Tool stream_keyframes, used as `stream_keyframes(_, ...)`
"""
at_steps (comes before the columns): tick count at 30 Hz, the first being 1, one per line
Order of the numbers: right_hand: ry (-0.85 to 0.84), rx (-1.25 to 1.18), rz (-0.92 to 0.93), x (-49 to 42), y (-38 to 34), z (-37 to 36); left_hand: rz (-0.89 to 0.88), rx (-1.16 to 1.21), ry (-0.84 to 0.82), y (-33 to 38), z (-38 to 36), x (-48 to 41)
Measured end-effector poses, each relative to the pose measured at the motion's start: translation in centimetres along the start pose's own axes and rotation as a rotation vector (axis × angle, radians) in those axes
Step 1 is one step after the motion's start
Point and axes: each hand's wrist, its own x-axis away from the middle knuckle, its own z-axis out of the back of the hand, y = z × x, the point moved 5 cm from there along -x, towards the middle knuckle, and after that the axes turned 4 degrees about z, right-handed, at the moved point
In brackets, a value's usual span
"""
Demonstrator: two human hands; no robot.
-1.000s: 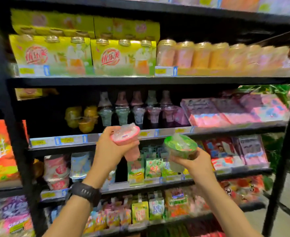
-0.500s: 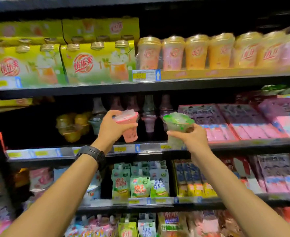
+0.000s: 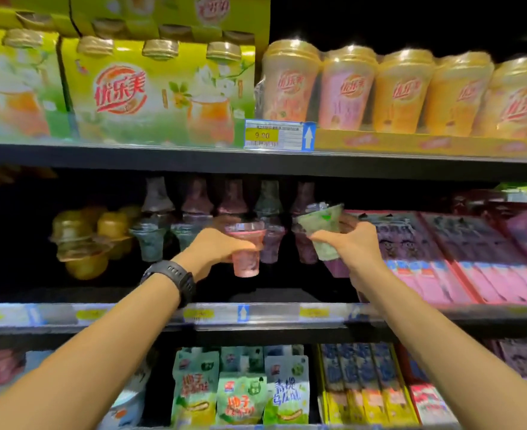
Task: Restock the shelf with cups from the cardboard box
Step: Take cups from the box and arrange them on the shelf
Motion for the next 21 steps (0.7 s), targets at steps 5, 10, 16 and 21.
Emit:
stream_keyframes(5, 0.015, 0.140, -0.006, -3.7, -0.1, 0.5, -0.084, -0.022, -0.047, 0.7, 0.0, -2.4)
stream_keyframes(10, 0.000, 0.208, -0.139, -7.3, 0.8, -0.3, -0.055, -0.059, 0.007, 1.7, -0.1, -3.7)
stream_keyframes(16, 0.189, 0.381, -0.027, -10.1, -0.5, -2.3, -0.058, -0.108, 0.003, 3.2, -0.2, -3.9)
stream_keyframes(21, 0.129, 0.652, 0.050, -12.2, -1.4, -4.3, -0.062, -0.109, -0.015, 3.5, -0.3, -3.7)
